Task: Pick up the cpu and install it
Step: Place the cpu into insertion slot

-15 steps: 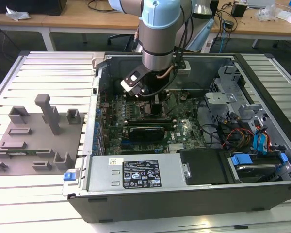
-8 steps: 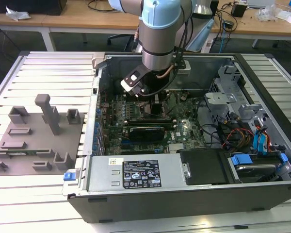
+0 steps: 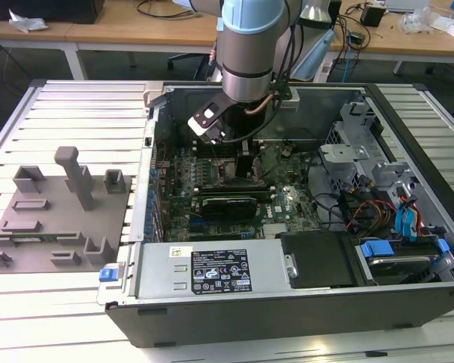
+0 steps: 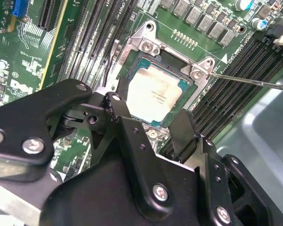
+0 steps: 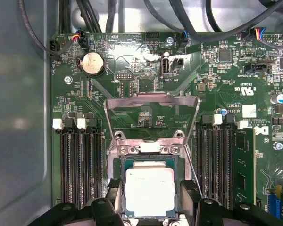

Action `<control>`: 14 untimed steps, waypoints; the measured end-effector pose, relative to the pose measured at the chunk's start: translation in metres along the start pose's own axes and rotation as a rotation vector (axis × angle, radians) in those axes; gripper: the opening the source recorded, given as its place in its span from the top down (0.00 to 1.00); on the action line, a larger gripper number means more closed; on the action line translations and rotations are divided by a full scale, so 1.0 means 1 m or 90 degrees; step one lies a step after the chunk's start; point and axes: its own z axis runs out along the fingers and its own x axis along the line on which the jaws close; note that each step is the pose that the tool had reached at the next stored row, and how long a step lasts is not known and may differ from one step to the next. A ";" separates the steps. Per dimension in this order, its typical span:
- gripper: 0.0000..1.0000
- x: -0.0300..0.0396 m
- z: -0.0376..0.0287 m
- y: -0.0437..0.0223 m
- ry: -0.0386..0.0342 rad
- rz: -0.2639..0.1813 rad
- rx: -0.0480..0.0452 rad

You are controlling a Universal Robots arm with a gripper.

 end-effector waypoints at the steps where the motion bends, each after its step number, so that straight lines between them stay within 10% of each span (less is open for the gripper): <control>1: 0.38 0.0000 0.0000 0.0000 0.0000 0.000 0.0000; 4: 0.40 0.0000 0.0000 0.0000 -0.0001 0.000 0.0000; 14: 0.89 0.0000 -0.0001 0.0000 -0.0003 0.000 0.0000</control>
